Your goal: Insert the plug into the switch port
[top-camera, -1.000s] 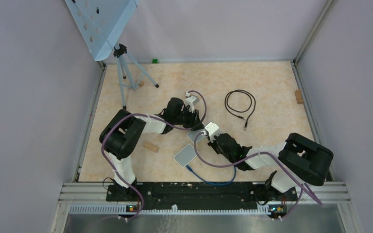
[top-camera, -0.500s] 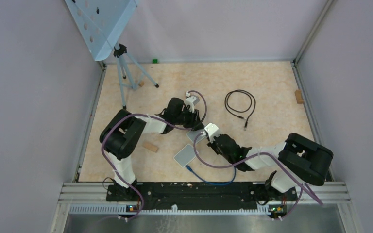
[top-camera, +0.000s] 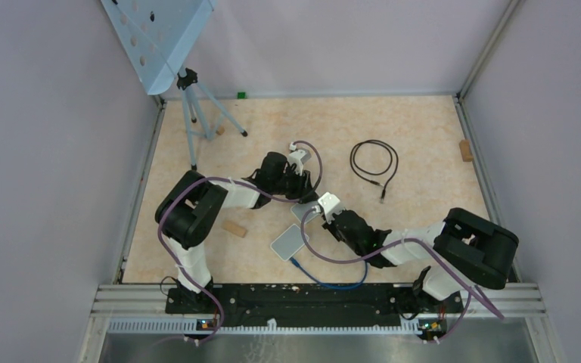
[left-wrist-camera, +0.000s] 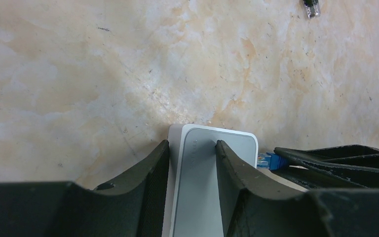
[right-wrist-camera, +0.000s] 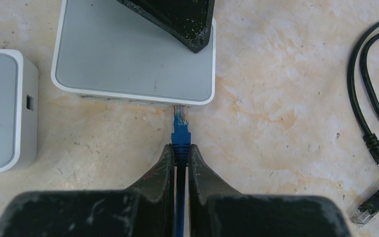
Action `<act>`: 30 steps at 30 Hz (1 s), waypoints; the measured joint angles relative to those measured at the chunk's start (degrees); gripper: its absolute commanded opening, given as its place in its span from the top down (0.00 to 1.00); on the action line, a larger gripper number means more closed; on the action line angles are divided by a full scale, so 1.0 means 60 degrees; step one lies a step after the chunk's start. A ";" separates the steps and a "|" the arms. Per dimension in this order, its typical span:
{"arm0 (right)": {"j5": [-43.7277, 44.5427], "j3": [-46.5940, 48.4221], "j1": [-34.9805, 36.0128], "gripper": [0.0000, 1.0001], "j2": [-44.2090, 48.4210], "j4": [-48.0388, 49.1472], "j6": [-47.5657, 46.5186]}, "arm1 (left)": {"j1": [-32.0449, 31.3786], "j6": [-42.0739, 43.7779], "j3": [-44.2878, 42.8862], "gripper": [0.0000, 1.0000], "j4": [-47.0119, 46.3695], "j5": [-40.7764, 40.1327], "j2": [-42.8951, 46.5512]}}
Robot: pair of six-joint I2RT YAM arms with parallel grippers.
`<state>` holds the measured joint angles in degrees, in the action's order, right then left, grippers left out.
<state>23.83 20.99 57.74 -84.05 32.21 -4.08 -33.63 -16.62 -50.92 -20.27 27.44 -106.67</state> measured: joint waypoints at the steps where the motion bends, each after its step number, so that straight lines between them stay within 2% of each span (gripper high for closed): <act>1: 0.0011 0.0000 0.0004 1.00 0.0000 0.0000 0.0000 | 0.0000 -0.0004 0.0000 0.57 0.0004 -0.0004 0.0000; 22: 0.0426 -0.0379 0.0229 1.00 0.0069 0.0732 0.0117 | 0.0022 -0.0149 0.0000 0.56 0.0018 -0.0040 0.0000; 30: 0.0554 -0.0106 0.0237 1.00 -0.0368 0.0423 0.0317 | 0.0047 -0.0182 0.0000 0.57 0.0022 -0.0051 0.0000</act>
<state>27.16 20.36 59.16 -86.26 34.74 -2.17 -33.34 -17.72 -50.92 -20.14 27.14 -106.67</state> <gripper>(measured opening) 0.040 0.441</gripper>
